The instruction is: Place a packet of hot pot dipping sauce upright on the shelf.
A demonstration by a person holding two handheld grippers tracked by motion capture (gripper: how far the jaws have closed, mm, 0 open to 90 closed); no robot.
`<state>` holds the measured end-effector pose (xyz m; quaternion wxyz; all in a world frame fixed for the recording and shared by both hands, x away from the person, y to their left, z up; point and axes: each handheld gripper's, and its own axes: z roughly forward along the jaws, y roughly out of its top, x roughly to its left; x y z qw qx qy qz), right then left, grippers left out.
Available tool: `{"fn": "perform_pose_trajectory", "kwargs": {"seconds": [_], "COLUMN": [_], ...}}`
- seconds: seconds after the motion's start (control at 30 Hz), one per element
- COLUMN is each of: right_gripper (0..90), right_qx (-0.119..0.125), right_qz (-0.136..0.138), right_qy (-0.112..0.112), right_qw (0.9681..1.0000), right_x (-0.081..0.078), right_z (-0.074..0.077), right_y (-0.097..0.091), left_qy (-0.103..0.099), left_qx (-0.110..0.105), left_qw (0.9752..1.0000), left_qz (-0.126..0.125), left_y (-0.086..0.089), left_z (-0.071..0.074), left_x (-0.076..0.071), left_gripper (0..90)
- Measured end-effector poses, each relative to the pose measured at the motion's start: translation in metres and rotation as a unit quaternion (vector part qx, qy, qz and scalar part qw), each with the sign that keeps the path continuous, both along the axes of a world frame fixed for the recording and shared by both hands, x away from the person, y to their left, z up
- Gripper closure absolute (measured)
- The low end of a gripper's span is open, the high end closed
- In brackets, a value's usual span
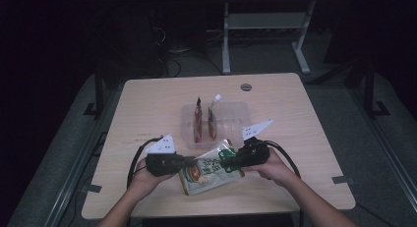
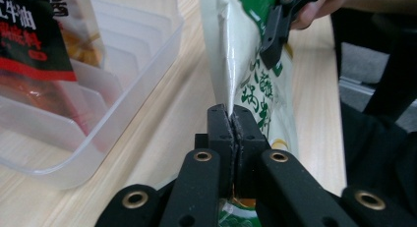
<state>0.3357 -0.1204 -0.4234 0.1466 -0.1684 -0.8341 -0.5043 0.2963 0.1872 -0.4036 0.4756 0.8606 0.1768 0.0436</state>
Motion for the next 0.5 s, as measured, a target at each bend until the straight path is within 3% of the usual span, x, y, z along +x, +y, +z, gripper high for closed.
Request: {"fn": "perform_pose_trajectory", "kwargs": {"seconds": [0.03, 0.1, 0.17, 0.23, 0.27, 0.37, 0.5], "right_gripper": [89.9, 90.0, 90.0, 90.0, 90.0, 90.0, 90.0], "right_qx": [-0.002, -0.005, -0.010, -0.014, -0.014, -0.014, -0.001], "right_qz": [-0.001, -0.006, -0.006, -0.008, -0.009, -0.009, -0.010], "right_qy": [-0.003, -0.014, -0.020, -0.015, -0.015, -0.020, -0.027], "right_qw": [1.0000, 0.9999, 0.9997, 0.9998, 0.9997, 0.9997, 0.9996], "right_x": [0.000, -0.001, -0.001, -0.001, -0.001, -0.001, -0.003], "right_z": [0.000, 0.000, 0.001, 0.001, 0.001, 0.003, 0.007], "right_y": [0.000, 0.000, 0.000, -0.001, -0.001, -0.003, -0.004], "left_qy": [0.009, 0.005, 0.004, -0.002, -0.003, -0.002, -0.013], "left_qx": [-0.001, 0.003, -0.015, -0.019, -0.020, -0.006, 0.011], "left_qw": [1.0000, 1.0000, 0.9998, 0.9995, 0.9995, 0.9999, 0.9997], "left_qz": [0.002, 0.004, 0.015, 0.026, 0.025, 0.013, 0.015], "left_y": [0.000, 0.000, 0.004, 0.008, 0.011, 0.013, 0.006], "left_z": [-0.001, -0.001, 0.002, 0.006, 0.007, 0.009, 0.010], "left_x": [0.000, 0.001, 0.001, 0.002, 0.002, 0.000, -0.001], "left_gripper": [83.5, 78.2, 72.7, 69.4, 71.0, 89.1, 89.7]}}
